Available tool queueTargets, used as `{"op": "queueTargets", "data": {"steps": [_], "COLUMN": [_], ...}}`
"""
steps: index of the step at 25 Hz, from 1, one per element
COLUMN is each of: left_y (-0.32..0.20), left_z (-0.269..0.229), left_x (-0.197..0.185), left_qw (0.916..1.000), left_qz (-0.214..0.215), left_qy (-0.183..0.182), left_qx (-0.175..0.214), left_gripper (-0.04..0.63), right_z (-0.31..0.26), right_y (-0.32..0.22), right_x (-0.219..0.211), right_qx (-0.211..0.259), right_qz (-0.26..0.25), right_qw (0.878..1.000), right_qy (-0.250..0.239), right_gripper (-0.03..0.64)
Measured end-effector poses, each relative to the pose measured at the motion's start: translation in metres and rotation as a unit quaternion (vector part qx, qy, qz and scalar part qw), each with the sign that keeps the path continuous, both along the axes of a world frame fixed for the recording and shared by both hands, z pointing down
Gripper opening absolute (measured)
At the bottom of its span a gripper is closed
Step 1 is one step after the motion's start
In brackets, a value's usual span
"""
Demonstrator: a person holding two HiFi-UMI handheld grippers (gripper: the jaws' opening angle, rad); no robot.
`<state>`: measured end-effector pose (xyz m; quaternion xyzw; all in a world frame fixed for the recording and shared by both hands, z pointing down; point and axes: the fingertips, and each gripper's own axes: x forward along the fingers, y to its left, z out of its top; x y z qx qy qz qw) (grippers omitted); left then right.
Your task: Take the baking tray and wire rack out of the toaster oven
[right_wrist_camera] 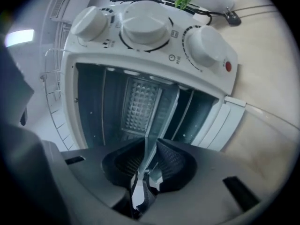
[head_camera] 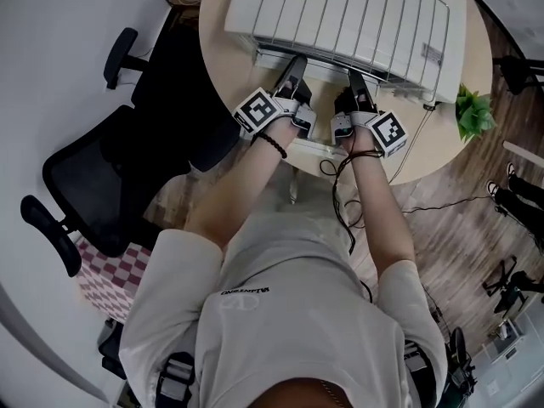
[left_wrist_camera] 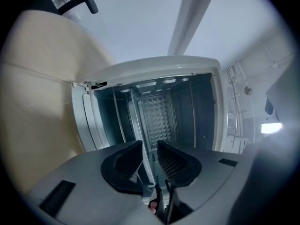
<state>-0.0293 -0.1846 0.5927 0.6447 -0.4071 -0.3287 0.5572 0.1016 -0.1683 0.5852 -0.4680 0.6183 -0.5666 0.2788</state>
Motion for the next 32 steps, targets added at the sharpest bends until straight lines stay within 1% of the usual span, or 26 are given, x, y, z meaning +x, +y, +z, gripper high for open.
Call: {"op": "queueTargets", "data": {"steps": [4,11,15,21,26,29,32], "left_y": [-0.013,-0.027,-0.03,-0.031,-0.039,-0.041,-0.042], "left_z": [0.007,0.015,0.012,0.014,0.016,0.019,0.018], "left_x": [0.002,0.008,0.009,0.009,0.008,0.009,0.009], "left_qw": [1.0,0.9999,0.9997,0.9997,0.9998,0.9996,0.999], "left_qz": [-0.005,-0.007,-0.009,-0.006,-0.006,-0.01,-0.016], "left_qy": [0.004,0.013,0.022,0.024,0.021,0.027,0.043], "left_qx": [-0.005,-0.005,-0.001,-0.001,0.001,-0.002,0.0], "left_gripper": [0.103,0.103,0.103,0.103,0.102,0.063,0.06], "right_z": [0.008,0.002,0.005,0.023,0.02,0.023,0.024], "right_y": [-0.016,-0.031,-0.025,-0.021,-0.031,-0.034,-0.037], "right_x": [0.007,0.009,0.004,0.009,0.008,0.013,0.015], "right_qx": [0.0,0.019,0.008,-0.005,0.002,0.005,-0.007], "right_qz": [0.025,0.045,0.048,0.06,0.065,0.074,0.083], "right_qw": [1.0,0.999,0.998,0.998,0.997,0.996,0.996], "right_qy": [-0.003,-0.015,-0.035,-0.034,-0.04,-0.042,-0.044], "right_gripper": [0.078,0.077,0.077,0.077,0.077,0.077,0.07]}}
